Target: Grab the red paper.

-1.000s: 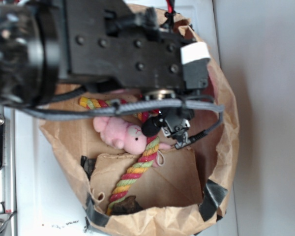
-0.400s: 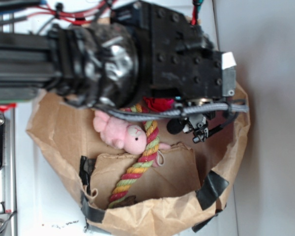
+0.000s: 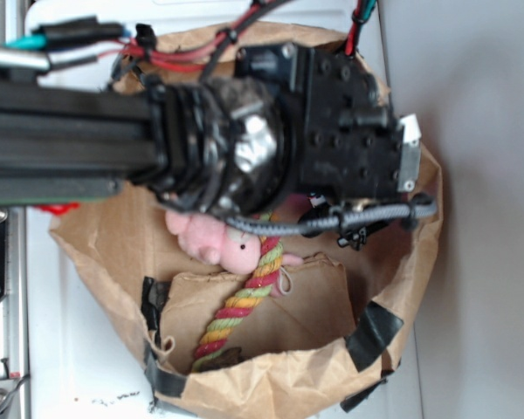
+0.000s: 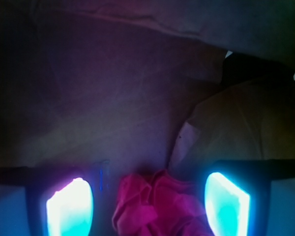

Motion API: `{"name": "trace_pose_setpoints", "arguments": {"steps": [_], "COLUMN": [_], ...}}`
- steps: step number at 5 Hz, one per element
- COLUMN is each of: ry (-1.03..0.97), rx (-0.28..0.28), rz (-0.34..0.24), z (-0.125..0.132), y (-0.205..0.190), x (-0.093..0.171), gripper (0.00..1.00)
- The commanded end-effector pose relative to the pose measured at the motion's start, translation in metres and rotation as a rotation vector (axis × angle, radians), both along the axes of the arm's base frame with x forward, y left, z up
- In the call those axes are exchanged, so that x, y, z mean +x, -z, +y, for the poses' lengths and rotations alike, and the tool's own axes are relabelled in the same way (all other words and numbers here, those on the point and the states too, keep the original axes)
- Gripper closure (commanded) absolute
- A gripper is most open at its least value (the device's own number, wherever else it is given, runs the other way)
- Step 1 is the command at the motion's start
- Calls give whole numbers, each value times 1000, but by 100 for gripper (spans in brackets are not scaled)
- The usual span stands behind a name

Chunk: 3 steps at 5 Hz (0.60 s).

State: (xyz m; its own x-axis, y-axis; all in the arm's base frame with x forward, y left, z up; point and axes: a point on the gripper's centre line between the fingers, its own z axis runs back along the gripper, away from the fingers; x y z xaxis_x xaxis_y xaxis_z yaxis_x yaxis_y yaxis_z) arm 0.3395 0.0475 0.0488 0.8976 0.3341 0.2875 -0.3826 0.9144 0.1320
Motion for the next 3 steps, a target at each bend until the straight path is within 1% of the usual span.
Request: {"name": "trace_pose_setpoints", "arguments": {"steps": [1, 3], "ry": [14, -8], "rx": [-15, -23], "rz": [-62, -97], "z": [-6, 2], "y": [-12, -18], "x": [-2, -5], "gripper": [100, 100]}}
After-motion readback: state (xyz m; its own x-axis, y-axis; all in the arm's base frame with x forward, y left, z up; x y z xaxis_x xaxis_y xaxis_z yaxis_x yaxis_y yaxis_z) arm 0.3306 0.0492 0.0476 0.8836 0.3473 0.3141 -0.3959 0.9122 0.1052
